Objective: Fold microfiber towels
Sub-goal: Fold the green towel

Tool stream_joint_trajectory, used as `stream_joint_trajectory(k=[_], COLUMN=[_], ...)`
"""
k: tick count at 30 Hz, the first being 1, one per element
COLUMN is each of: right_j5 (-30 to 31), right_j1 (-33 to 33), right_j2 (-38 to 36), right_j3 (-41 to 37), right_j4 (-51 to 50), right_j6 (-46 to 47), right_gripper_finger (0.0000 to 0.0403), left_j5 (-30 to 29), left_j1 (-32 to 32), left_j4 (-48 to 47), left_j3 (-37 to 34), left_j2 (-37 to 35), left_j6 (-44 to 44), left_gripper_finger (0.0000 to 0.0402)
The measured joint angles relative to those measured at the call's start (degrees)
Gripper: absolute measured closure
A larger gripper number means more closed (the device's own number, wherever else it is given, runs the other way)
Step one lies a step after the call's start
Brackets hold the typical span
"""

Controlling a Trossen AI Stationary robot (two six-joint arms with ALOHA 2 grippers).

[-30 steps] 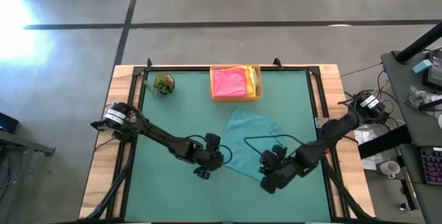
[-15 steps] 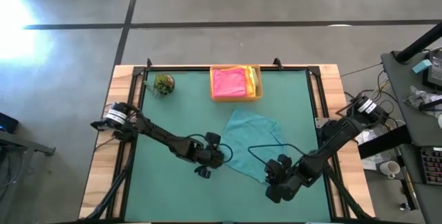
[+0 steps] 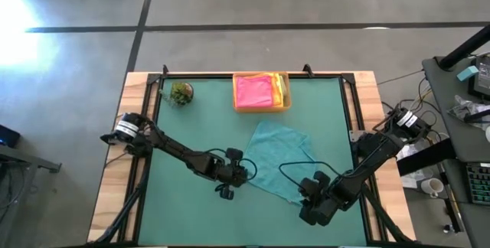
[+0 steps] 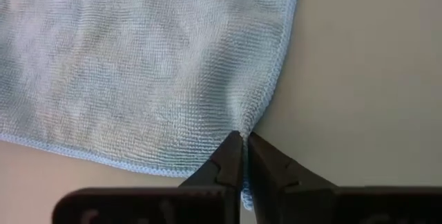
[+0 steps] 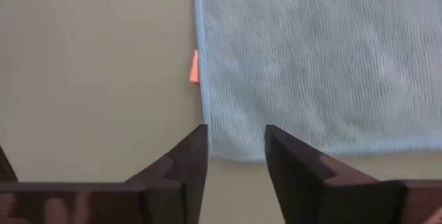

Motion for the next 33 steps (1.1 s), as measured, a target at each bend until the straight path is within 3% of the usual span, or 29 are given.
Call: stream_joint_trajectory(k=[9,17,22,31,33], right_j5=[2.38,0.68,0.42,-0.5,-0.38], right_j1=[-0.02,-0.04,-0.44,-0.94,-0.94], right_j2=[5.85,8.96,11.18,11.74,10.8], right_j3=[0.13,0.61,0.53,0.76,1.22], right_j4=[1.58,2.33,1.91,2.57,2.37], right_j6=[-6.56,-6.03,-2.45,1.16,0.58], right_gripper_finger=[0.0206,0.0209,0.0244,0.0378,0.0389], left_j5=[0.12,0.15,0.16,0.17,0.17], left_j1=[0.03,0.05,0.05,0.05,0.05], left_j4=[-0.05,0.02,0.08,0.04,-0.04], left_j3=[0.11,0.12,0.12,0.29,0.69], left_j2=[-0.13,-0.2,-0.2,-0.21,-0.25], left_j6=[0.04,0.52,0.52,0.54,0.54], left_gripper_finger=[0.0401,0.0401,0.0401,0.0401,0.0401])
